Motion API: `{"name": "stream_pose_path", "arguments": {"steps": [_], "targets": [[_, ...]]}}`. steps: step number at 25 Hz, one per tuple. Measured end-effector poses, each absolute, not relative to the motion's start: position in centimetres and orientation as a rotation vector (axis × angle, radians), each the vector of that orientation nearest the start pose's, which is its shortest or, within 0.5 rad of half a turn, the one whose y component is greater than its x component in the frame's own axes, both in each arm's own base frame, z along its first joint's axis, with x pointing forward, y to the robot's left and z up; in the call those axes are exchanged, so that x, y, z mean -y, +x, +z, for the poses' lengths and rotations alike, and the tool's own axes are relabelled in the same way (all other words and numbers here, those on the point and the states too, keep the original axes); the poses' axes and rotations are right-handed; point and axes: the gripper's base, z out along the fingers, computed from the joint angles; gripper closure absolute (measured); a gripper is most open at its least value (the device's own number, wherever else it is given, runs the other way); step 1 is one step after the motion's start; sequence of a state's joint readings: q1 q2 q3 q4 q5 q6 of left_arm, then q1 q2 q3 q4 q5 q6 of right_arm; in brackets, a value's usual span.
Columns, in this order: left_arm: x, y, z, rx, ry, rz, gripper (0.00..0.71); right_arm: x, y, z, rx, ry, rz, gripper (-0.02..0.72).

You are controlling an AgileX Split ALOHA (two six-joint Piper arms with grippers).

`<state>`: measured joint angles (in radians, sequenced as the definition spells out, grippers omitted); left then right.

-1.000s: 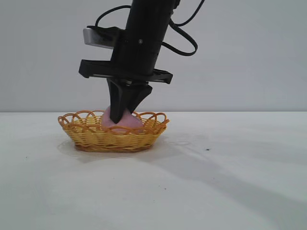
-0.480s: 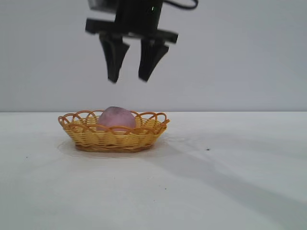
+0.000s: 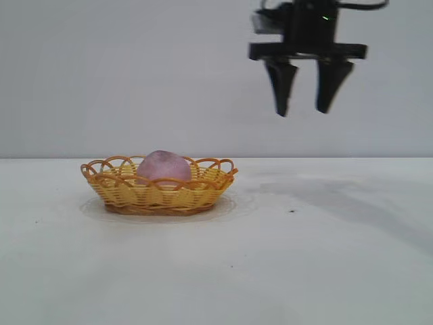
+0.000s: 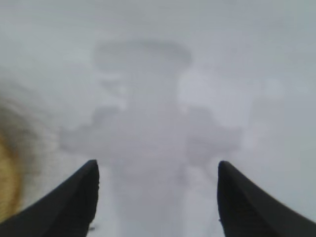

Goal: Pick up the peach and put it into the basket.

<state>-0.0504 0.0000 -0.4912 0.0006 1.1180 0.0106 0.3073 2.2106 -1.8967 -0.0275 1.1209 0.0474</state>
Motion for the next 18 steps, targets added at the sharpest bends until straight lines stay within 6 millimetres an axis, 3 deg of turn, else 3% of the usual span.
{"name": "stream_pose_path", "arguments": {"steps": [4, 7, 9, 11, 14, 16, 18], "targets": [[0.0, -0.6, 27.0, -2.110, 0.062, -0.024, 0.424, -7.7, 44.9, 16.5, -2.992, -0.152, 0.039, 0.266], [0.0, -0.6, 27.0, -2.110, 0.062, -0.024, 0.424, -3.9, 44.4, 15.0, -3.046, -0.020, 0.043, 0.266], [0.0, -0.6, 27.0, -2.110, 0.060, -0.025, 0.424, -2.3, 43.9, 15.2, -3.047, 0.047, 0.057, 0.266], [-0.1, -0.6, 27.0, -2.110, 0.060, -0.020, 0.424, -1.3, 43.4, 16.4, -3.012, 0.097, 0.079, 0.266], [-0.1, -0.6, 27.0, -2.110, 0.058, -0.013, 0.424, -0.7, 42.4, 19.7, -2.923, 0.118, 0.089, 0.266], [-0.1, -0.6, 27.0, -2.110, 0.058, -0.013, 0.424, -0.8, 40.9, 22.4, -2.852, 0.116, 0.101, 0.266], [-0.1, -0.6, 27.0, -2.110, 0.058, -0.013, 0.424, -1.5, 38.3, 25.3, -2.754, 0.086, 0.110, 0.266]]}}
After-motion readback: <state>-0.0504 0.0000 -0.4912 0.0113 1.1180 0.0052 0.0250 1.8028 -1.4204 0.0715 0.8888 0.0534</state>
